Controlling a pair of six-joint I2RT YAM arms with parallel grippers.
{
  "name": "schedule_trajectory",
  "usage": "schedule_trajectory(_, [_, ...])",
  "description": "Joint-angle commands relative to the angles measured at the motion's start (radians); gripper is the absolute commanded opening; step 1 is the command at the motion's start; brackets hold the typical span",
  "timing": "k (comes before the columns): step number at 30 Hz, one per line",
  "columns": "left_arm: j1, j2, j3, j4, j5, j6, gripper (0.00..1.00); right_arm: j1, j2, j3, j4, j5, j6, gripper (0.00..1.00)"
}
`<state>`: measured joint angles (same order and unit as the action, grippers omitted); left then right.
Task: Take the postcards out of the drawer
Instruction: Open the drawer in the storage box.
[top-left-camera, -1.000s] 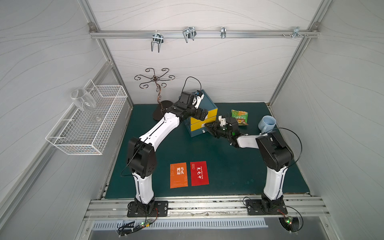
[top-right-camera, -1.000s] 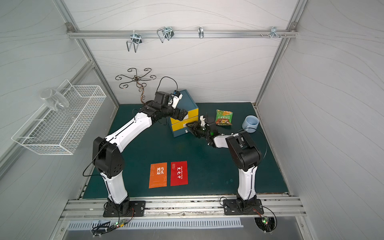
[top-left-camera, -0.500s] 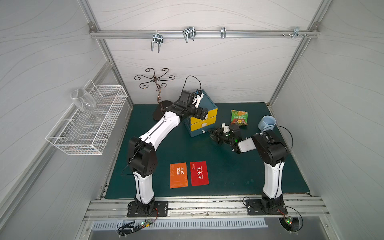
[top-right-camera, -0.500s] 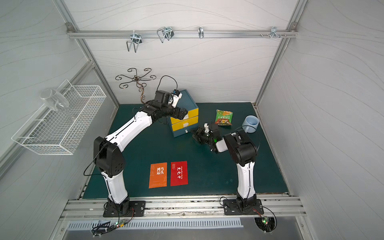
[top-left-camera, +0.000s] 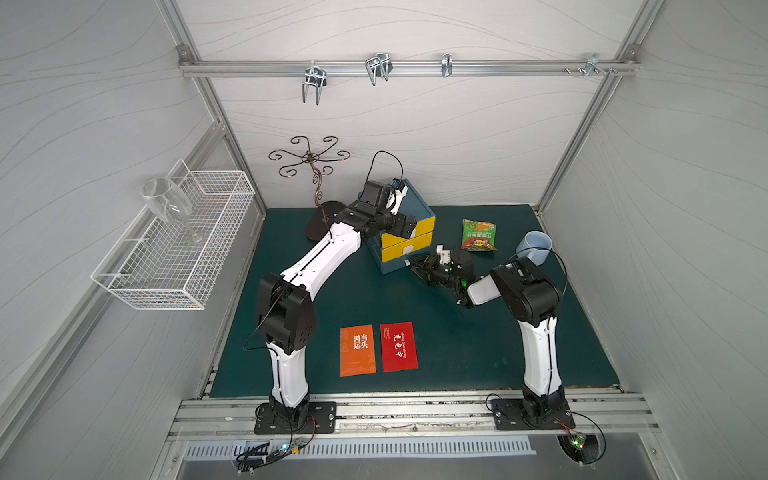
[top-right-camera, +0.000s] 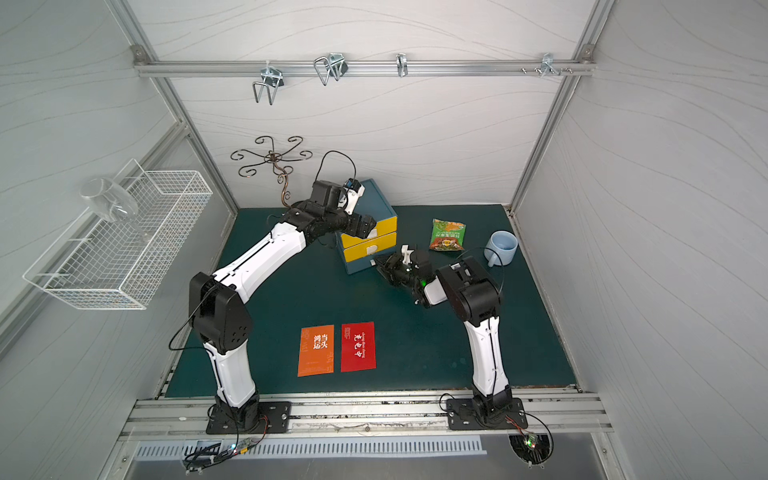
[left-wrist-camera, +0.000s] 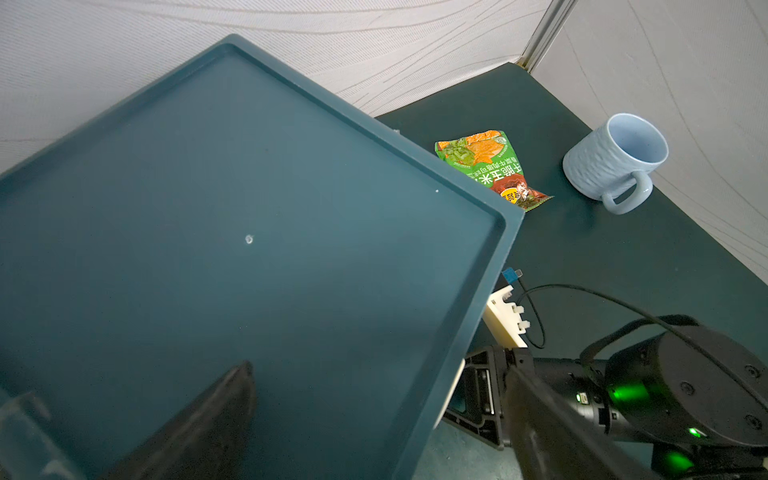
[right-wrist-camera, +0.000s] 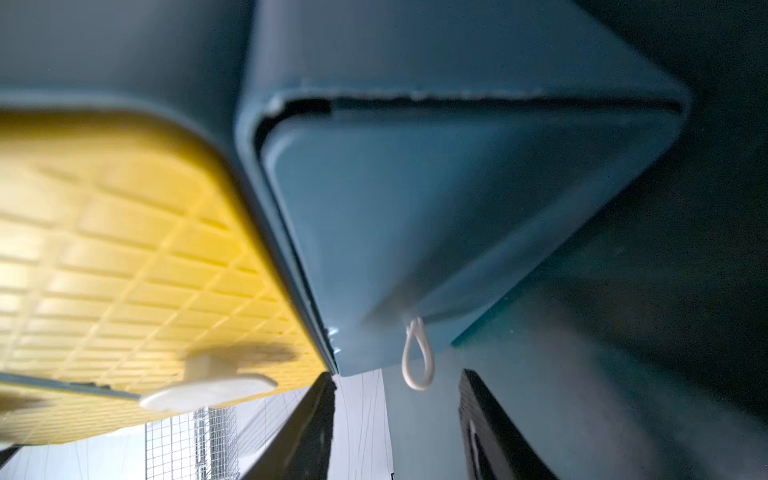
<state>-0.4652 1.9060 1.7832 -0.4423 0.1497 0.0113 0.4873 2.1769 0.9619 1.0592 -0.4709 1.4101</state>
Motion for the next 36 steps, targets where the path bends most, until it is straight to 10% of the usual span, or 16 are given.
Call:
schedule_trajectory(1, [0.004, -0.003, -0.024, 0.0, -0.006, -0.01, 0.98, 0.013, 0.037, 0.026, 0.022, 0.014, 0.014, 0.48])
schedule_trajectory(5, [0.004, -0.017, -0.048, 0.018, -0.009, -0.011, 0.98, 0.017, 0.059, 0.058, 0.013, 0.02, 0.015, 0.44])
schedule_trajectory(13, [0.004, -0.03, -0.088, 0.034, -0.007, -0.019, 0.98, 0.027, 0.073, 0.076, 0.012, 0.02, 0.015, 0.0])
schedule_trajectory(36, [0.011, -0.038, -0.099, 0.023, -0.015, -0.022, 0.98, 0.004, -0.233, -0.445, 0.106, -0.12, 0.034, 0.0])
